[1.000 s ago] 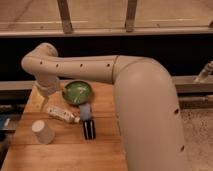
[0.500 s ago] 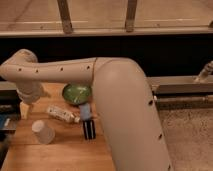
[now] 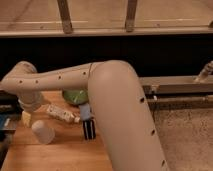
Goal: Place the ceramic cup over the eraser
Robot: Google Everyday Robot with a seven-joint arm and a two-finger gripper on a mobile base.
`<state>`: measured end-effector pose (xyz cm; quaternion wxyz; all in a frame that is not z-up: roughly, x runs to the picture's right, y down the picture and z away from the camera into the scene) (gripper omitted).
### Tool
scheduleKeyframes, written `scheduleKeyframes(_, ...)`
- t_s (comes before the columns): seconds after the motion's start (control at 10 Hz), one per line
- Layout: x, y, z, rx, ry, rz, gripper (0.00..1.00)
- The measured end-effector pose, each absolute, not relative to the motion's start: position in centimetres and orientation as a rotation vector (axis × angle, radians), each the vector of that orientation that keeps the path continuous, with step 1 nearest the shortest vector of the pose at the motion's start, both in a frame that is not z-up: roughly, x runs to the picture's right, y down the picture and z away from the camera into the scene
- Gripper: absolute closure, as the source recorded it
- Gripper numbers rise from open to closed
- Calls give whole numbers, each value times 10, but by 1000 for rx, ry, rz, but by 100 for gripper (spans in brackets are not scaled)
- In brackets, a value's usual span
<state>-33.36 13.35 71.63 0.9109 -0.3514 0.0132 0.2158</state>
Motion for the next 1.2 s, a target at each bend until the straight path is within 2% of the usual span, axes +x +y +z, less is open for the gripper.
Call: scheduleKeyframes(1.2,-334,191,737,-829,32,500,20)
